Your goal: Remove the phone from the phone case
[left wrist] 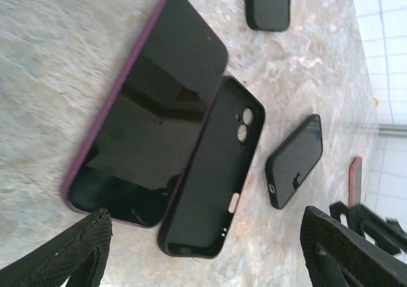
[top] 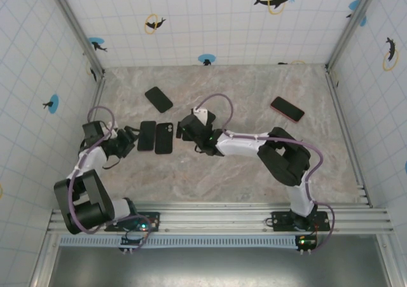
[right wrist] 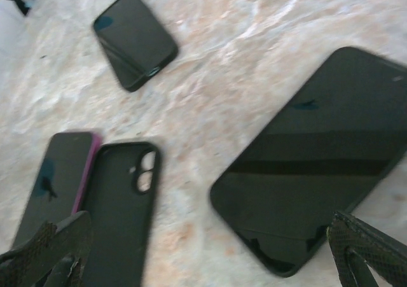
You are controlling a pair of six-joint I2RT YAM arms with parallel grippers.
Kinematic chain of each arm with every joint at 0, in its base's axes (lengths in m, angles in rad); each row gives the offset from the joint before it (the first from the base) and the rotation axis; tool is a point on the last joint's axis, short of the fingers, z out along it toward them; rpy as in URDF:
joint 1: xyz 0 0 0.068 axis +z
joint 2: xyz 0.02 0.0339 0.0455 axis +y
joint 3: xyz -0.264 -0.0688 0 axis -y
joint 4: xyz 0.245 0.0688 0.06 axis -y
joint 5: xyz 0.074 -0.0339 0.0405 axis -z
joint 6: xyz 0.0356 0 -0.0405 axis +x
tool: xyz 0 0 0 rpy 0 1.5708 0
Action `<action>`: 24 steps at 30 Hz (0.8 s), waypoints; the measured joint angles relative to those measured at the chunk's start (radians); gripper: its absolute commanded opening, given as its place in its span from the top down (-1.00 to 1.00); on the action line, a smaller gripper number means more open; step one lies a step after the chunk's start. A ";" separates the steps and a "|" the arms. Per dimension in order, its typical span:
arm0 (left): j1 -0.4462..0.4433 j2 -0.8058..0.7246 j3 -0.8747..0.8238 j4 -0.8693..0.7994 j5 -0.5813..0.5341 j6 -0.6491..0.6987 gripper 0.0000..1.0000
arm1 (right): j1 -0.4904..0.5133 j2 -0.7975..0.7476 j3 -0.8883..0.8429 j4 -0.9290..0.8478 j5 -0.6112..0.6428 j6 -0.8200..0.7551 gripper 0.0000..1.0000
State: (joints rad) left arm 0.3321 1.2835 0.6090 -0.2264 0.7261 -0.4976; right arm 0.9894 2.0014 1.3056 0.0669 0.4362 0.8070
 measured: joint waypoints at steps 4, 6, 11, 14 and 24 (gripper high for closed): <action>-0.052 -0.039 -0.011 0.014 -0.002 -0.034 -0.77 | -0.039 0.000 0.000 -0.081 -0.002 0.009 -1.00; -0.079 -0.050 -0.012 0.026 -0.001 -0.053 -0.78 | -0.053 0.001 0.010 -0.137 0.002 0.023 -0.99; -0.121 -0.053 -0.022 0.066 0.003 -0.089 -0.79 | -0.076 0.039 0.104 -0.236 0.012 0.069 -0.98; -0.134 -0.051 -0.026 0.082 0.006 -0.107 -0.80 | -0.085 0.080 0.173 -0.270 0.014 0.092 -0.98; -0.143 -0.044 -0.026 0.110 0.022 -0.126 -0.80 | -0.088 0.244 0.397 -0.457 0.041 0.169 -0.98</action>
State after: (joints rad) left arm 0.1886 1.2396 0.5831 -0.1162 0.7479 -0.6231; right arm 0.9012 2.2456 1.7027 -0.3904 0.4774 0.9756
